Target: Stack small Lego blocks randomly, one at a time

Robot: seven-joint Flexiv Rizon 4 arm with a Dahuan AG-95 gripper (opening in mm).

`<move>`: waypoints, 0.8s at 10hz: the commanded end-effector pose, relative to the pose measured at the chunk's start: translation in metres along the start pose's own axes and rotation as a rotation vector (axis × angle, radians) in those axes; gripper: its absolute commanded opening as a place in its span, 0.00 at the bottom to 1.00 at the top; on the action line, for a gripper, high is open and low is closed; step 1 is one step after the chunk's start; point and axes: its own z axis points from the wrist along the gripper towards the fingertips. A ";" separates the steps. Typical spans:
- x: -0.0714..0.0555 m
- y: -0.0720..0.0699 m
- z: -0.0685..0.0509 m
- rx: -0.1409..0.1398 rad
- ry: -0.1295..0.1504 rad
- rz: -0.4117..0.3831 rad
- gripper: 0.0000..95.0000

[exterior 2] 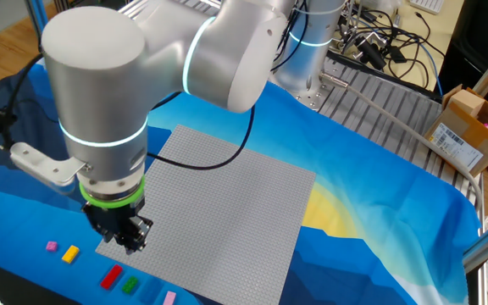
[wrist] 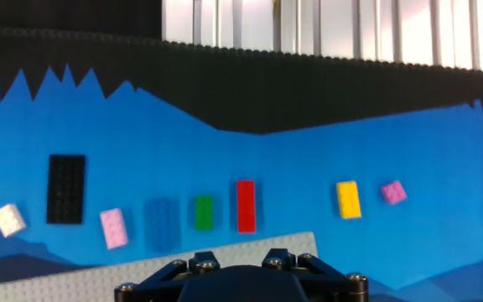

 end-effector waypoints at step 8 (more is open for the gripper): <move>-0.003 0.002 0.003 -0.018 0.033 0.036 0.40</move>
